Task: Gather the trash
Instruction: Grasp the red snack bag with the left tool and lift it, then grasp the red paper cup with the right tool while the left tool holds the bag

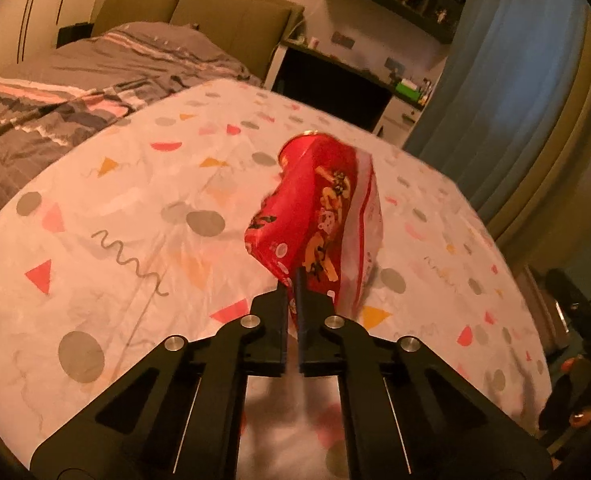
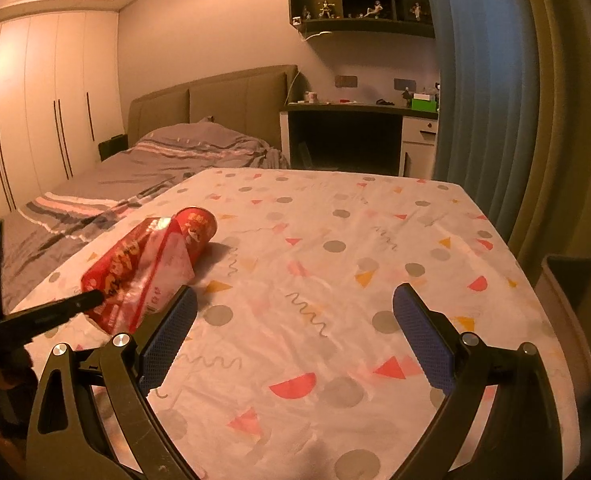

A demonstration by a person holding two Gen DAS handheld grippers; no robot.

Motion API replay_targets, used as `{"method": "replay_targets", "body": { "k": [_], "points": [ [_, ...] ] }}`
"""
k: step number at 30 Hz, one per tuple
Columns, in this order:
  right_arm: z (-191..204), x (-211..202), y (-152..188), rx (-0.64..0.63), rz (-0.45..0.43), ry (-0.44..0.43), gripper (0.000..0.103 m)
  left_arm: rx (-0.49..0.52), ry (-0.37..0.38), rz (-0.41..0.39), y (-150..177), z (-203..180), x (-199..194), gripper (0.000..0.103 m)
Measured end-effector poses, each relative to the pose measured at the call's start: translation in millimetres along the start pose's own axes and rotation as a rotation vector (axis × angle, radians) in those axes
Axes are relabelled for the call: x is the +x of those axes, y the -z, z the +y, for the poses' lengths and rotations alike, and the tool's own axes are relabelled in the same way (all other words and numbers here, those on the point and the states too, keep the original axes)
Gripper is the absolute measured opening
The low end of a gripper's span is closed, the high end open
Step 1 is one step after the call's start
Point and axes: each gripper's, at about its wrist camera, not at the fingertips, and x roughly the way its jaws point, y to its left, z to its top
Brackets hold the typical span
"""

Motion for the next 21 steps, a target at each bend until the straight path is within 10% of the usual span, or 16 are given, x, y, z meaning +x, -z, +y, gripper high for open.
{"method": "replay_targets", "body": {
  "k": [10,21],
  "points": [
    [40.2,37.9,-8.3,-0.032,0.037,-0.056,0.095,-0.035,-0.076,-0.203,-25.7,16.3,-52.2,0.002],
    [94.3,124.4,-32.3,-0.034,0.129,-0.1,0.094,-0.097,-0.2,-0.258,-58.6,55.8,-48.8,0.002]
  ]
}}
